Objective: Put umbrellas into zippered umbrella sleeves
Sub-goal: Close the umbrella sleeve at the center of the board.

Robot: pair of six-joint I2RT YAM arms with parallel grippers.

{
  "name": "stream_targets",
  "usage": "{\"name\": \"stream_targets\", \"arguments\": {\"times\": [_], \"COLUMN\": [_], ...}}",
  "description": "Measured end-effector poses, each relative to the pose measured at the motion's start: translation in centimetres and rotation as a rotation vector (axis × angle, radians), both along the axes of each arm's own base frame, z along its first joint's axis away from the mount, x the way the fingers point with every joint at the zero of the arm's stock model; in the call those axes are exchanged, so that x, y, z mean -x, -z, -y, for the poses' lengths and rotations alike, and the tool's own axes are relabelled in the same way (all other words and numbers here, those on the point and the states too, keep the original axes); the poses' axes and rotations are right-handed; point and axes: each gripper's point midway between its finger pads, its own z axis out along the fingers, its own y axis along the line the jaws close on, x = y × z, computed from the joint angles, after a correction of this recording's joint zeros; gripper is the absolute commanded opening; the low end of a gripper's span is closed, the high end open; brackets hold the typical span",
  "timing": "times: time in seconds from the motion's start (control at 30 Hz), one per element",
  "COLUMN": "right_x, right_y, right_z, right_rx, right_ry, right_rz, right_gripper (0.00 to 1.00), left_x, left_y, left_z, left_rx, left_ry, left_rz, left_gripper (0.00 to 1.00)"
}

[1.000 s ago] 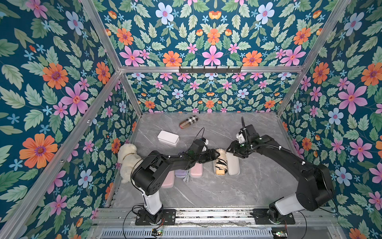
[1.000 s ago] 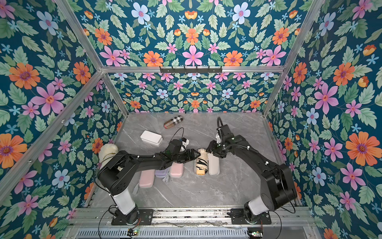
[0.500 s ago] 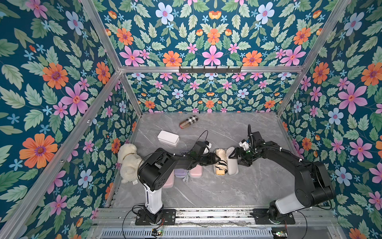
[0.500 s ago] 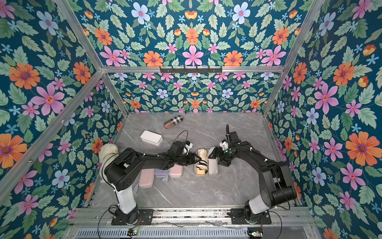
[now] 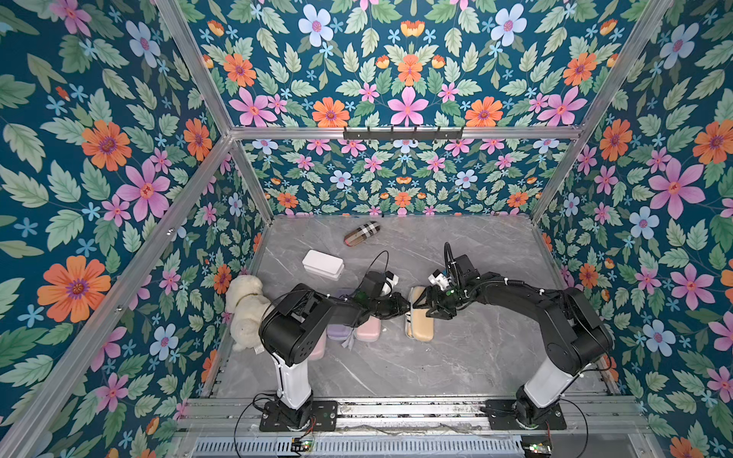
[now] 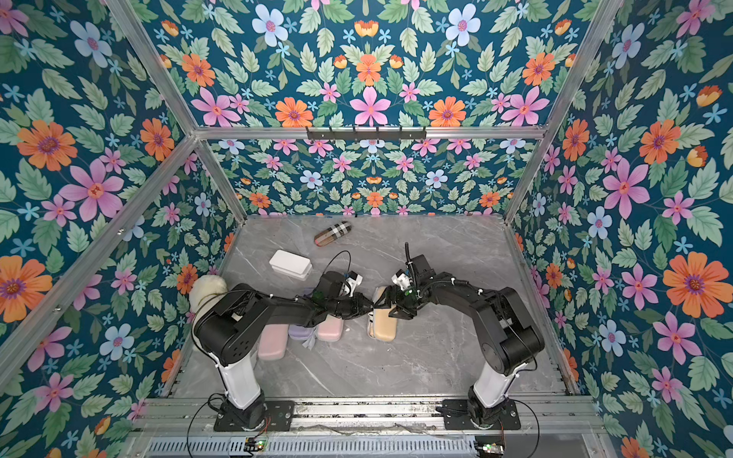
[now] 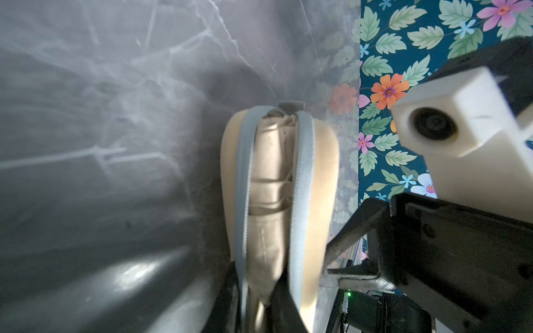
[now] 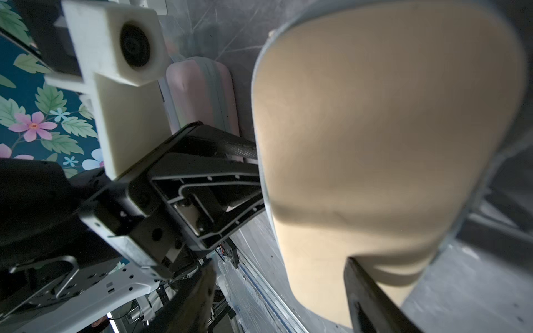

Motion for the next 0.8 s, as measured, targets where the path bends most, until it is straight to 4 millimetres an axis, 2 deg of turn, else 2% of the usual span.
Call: {"name": "stream_targets", "arguments": {"times": [0.13, 0.3, 0.47, 0.7, 0.8], "right_x": [0.0, -0.1, -0.3, -1.1, -1.5], "right_y": [0.1, -0.2, -0.5, -1.1, -1.4], "right_z": [0.1, 0.2, 0.3, -0.1, -0.3], "right_rx": [-0.012, -0.02, -0.031, -0.06, -0.084], "right_ry": [0.001, 0.007, 0.037, 0.103, 0.126], "right_rz": [-0.006, -0.005, -0.036, -0.077, -0.082], "right_gripper": [0.69, 0.68, 0.65, 0.62, 0.62], "left_x": [0.0, 0.1, 1.0, 2.2, 2.1], "left_y": [-0.5, -1.6, -1.4, -0.5, -0.2], "left_z": [-0.3, -1.7, -2.1, 0.5, 0.8], "left_rx": [-0.019, -0.031, -0.03, -0.038, -0.047], "left_ry": [0.011, 0.008, 0.013, 0.082, 0.097], "left_rz": [0.004, 0.029, 0.028, 0.036, 0.038], "left_gripper": [0.38, 0.57, 0.74, 0.72, 0.68]}}
